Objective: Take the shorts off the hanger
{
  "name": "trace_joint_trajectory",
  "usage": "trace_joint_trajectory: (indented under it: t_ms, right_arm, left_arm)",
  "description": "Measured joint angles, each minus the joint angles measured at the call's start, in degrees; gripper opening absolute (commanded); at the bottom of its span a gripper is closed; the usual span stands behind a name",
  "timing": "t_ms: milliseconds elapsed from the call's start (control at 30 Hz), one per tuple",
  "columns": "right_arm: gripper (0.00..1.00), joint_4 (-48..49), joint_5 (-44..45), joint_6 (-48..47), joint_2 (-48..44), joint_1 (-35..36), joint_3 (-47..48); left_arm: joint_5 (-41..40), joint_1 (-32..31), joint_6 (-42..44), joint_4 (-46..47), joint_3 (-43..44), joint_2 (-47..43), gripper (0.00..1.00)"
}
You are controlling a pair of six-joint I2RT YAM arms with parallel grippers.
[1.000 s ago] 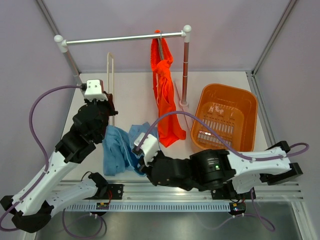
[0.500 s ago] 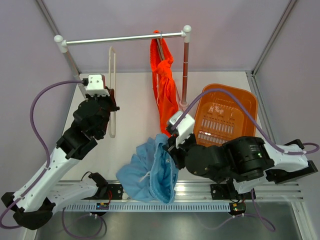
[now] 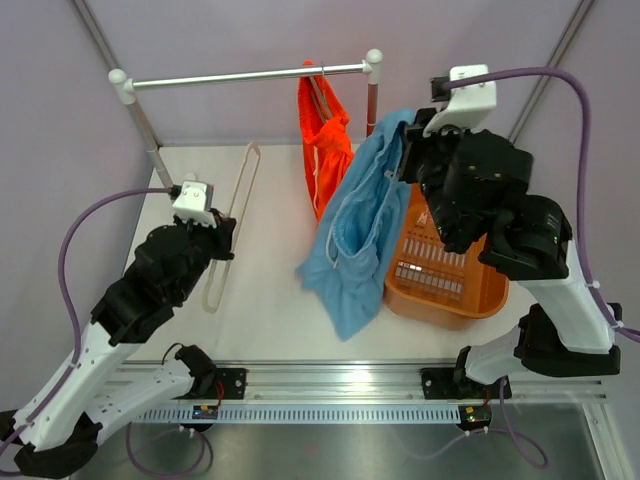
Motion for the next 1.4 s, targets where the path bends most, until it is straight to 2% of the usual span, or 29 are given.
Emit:
trace_joint_trajectory:
  t_ms: [67,200,333,467,600,733,933,1033,1167,1400]
  right_arm:
    - [0.0,7.89,3.72,-7.34,-1.2,0.0,-1.14]
    - [0.0,34.82,10.01,-28.2,-5.95,-0.44,-9.86]
    - [0.0,53.7,11.34,-42.6,-7.17,-4.35,-10.49]
    - [0.0,65.11,11.56,-51.17,-7.74,-8.72,-9.49]
    - [0.0,70.05,11.63,-54.71,-8.7,-11.87,-8.98]
    - [0.0,68.41,11.69,-52.76,-10.4,-14.73,-9.81]
    - [0.0,57.77,11.28,-40.79,-12.85,-20.37,-15.91]
    - [0.0,47.69,10.38,-30.16,-12.11,-23.39,-20.17]
    - [0.0,33.86,5.03,-13.99,-9.92,-27.17,-26.69]
    - [0.0,17.64,-4.28,6.14,-6.95,-30.84,-38.91]
  left_arm:
    - [0.33,0.0,0.22,-1.18,-1.92,-3.28,0.0]
    - [0.81,0.0,0.63,-2.14,-5.33,-8.2,0.0]
    - [1.88,0.0,0.98,-2.47,-7.67,-8.98,0.0]
    - [3.06,0.0,1.38,-3.45,-9.51,-9.51,0.0]
    - [3.67,0.0,1.84,-3.67,-9.6,-9.77,0.0]
    - [4.33,0.0,2.16,-3.69,-9.6,-9.7,0.0]
    - [4.9,0.0,2.16,-3.67,-9.62,-9.57,0.0]
    - [5.03,0.0,2.16,-3.65,-9.64,-9.44,0.0]
    - [5.01,0.0,2.16,-3.63,-9.86,-9.09,0.0]
    - [4.74,0.0,2.12,-3.72,-9.81,-6.82,0.0]
